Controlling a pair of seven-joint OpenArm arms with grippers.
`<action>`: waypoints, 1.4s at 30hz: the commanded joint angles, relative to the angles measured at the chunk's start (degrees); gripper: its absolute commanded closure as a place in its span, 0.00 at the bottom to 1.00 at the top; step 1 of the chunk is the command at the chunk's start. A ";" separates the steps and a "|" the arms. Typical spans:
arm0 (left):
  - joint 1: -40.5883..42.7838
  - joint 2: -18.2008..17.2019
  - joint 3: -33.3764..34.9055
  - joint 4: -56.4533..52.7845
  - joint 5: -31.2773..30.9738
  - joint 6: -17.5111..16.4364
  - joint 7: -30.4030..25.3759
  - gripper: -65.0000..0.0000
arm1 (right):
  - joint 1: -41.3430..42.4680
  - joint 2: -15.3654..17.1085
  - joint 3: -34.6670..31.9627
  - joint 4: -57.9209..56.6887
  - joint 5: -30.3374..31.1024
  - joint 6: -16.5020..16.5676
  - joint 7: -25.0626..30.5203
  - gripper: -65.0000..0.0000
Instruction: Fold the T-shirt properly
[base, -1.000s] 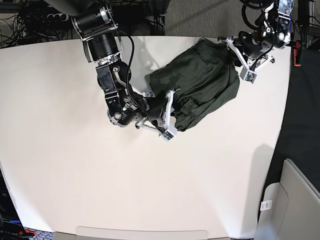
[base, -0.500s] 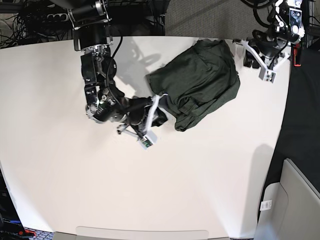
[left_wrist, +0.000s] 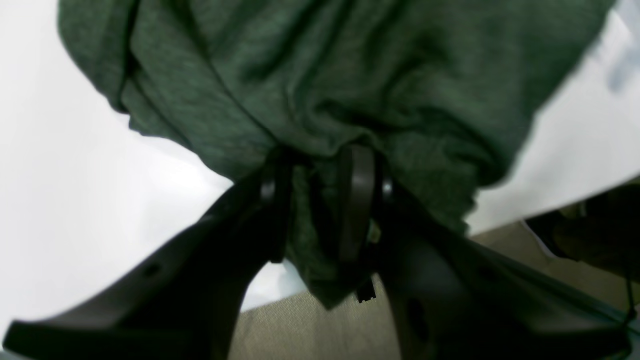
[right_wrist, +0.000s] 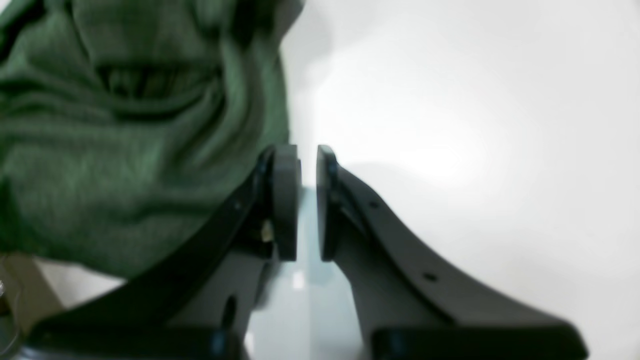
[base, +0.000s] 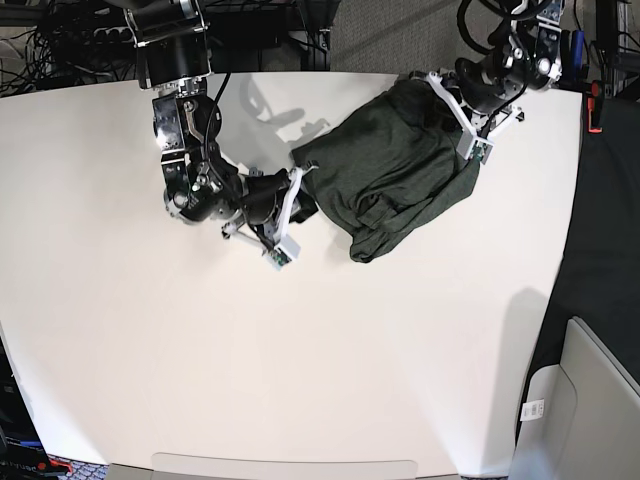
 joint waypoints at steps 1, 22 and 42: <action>-0.86 -0.50 0.50 -0.08 -0.09 0.00 -0.73 0.79 | 0.44 -0.14 -0.01 1.08 1.07 0.17 1.25 0.92; -19.32 -0.50 10.61 -11.42 -0.09 0.00 -1.43 0.79 | -10.99 2.85 0.61 16.99 1.51 0.61 -2.18 0.92; -8.68 -0.77 -10.32 0.72 -0.09 0.18 -1.34 0.79 | -5.89 -0.66 -18.99 17.08 -6.23 7.68 -3.24 0.92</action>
